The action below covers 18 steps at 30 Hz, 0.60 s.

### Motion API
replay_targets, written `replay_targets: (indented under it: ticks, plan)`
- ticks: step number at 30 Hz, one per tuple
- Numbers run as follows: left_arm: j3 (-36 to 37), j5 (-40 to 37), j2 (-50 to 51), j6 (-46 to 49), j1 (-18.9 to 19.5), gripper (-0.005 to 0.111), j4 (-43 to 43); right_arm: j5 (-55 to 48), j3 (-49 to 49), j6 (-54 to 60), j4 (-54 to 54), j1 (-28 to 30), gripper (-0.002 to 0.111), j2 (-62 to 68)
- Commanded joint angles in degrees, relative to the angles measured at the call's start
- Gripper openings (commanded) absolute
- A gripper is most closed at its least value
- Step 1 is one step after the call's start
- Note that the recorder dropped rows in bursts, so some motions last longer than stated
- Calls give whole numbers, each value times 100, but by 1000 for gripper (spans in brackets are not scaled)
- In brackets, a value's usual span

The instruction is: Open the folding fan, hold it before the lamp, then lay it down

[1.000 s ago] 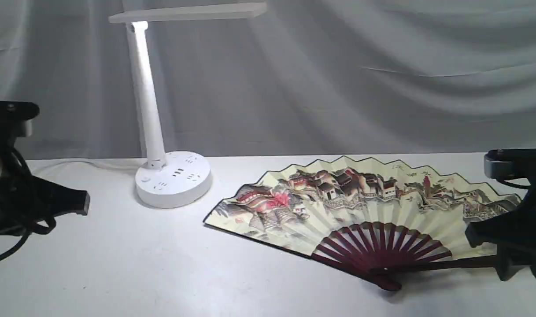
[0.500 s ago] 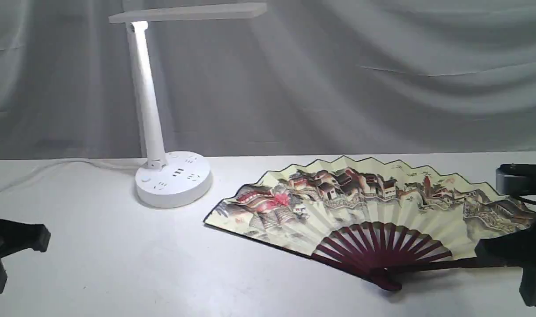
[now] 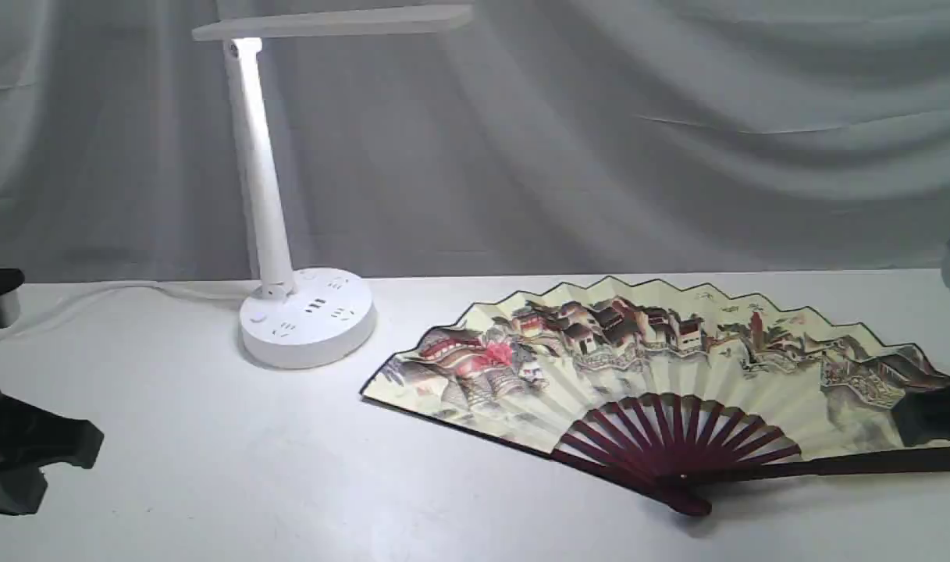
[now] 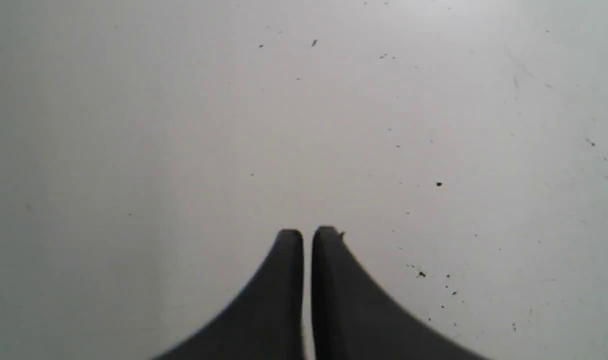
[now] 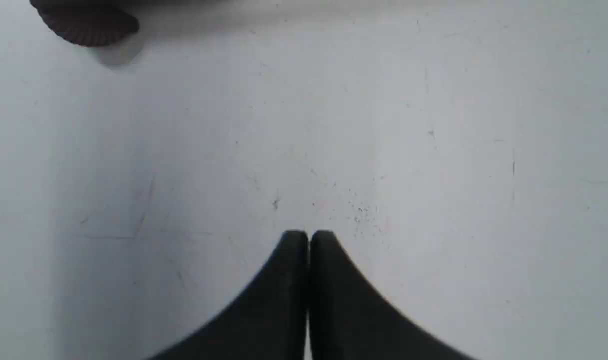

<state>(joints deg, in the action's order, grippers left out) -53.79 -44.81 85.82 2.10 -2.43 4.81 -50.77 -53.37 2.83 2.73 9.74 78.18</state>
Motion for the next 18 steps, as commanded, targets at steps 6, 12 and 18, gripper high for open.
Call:
replay_targets:
  ticks: [6, 12, 18]
  plan:
    - [25, -115, -90, 343, 13, 0, 32, 331, 155, 148, 130, 16, 0, -125]
    - [25, -12, -447, 238, 13, 0, -4, 371, 155, 184, 51, 16, 0, -43]
    - [25, 12, -551, 238, 13, 0, 13, 369, 155, 316, 27, 16, 0, -43]
